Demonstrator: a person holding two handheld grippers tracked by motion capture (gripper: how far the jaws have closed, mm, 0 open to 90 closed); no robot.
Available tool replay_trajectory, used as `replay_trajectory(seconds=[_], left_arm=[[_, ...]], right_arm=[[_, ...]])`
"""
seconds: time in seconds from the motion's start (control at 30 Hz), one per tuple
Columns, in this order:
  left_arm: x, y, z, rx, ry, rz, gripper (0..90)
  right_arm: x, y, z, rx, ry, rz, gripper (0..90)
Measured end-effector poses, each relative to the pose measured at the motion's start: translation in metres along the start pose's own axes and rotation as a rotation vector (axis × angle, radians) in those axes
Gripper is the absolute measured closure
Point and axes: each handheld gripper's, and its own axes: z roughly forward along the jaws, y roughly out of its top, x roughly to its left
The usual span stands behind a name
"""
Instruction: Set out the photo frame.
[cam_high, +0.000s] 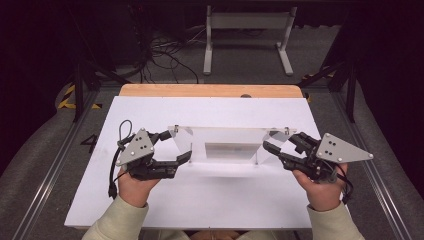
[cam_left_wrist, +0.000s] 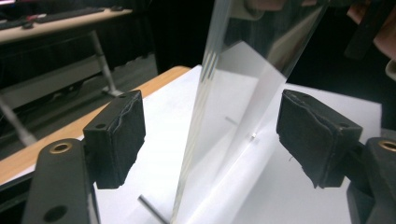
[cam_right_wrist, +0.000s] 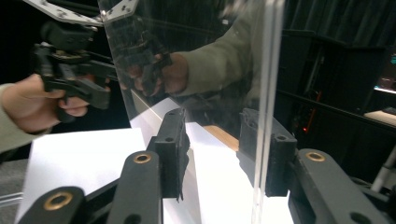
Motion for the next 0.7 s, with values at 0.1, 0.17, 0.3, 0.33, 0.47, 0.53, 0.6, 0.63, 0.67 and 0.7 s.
replay_trajectory(seconds=[0.1,0.17,0.3,0.33,0.47,0.53,0.6,0.63,0.67,0.7], left_arm=[[0.004,-0.009,-0.006,0.017,0.031,-0.022,23.3],[0.006,-0.016,-0.008,0.021,0.046,-0.037,23.5],[0.012,-0.03,-0.012,0.063,0.069,-0.056,23.5],[0.013,-0.034,-0.013,0.07,0.072,-0.066,23.5],[0.017,-0.044,-0.017,0.085,0.068,-0.09,23.5],[0.018,-0.049,-0.018,0.097,0.07,-0.09,23.5],[0.019,-0.052,-0.02,0.107,0.073,-0.09,23.6],[0.019,-0.053,-0.02,0.109,0.071,-0.09,23.5],[0.019,-0.054,-0.02,0.11,0.074,-0.087,23.5],[0.019,-0.055,-0.02,0.114,0.072,-0.09,23.6]], right_arm=[[-0.006,-0.004,0.006,0.015,-0.013,0.006,57.4],[-0.011,-0.009,0.011,0.033,-0.027,0.023,56.4],[-0.019,-0.019,0.018,0.053,-0.044,0.054,56.8],[-0.022,-0.021,0.02,0.058,-0.049,0.061,56.9],[-0.029,-0.029,0.027,0.078,-0.059,0.068,56.4],[-0.033,-0.034,0.031,0.104,-0.069,0.072,55.5],[-0.035,-0.039,0.035,0.14,-0.081,0.074,54.5],[-0.037,-0.042,0.037,0.157,-0.09,0.066,54.0],[-0.038,-0.045,0.039,0.173,-0.099,0.066,53.3],[-0.039,-0.048,0.041,0.182,-0.1,0.068,53.0]])
